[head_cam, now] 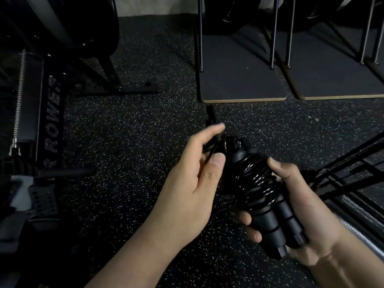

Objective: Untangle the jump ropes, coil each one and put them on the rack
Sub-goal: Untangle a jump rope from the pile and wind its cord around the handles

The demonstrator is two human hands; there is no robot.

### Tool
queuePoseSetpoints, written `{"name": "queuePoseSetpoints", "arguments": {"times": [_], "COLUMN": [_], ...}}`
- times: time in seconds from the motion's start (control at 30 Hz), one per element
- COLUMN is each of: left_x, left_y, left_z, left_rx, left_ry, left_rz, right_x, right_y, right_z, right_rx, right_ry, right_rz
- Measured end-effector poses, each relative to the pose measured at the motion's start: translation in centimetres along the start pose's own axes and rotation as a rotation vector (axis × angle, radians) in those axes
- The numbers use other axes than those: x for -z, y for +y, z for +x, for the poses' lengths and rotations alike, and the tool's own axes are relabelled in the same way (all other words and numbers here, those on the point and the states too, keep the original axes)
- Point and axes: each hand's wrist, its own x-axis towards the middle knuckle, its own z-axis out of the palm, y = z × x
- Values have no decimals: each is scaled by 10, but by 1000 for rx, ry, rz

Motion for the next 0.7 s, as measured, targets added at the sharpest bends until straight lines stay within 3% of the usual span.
{"name": "queuePoseSetpoints", "arguments": {"times": [0.1, 0.2, 0.33, 0.47, 0.57, 0.7], "left_x": [2, 2, -3, 1, 4, 5], "left_y": [4, 4, -4, -12, -14, -12], "left_z": [1, 2, 5, 10, 9, 7], "left_rx": [32, 74, 107, -7, -141, -160], "left_ry": [-29, -22, 39, 136, 42, -61], "left_rz": [10, 47, 221, 330, 410, 380], "right_x": [1, 6, 12, 4, 6, 4], "right_y": [4, 6, 11, 7, 4, 9], "right_z": [-1, 0, -9, -26, -26, -25], "right_rx": [18, 155, 82, 16, 91, 129], "right_ry": [-162, -61, -21, -16, 86, 61], "right_rz": [94, -86, -94, -191, -335, -549]}}
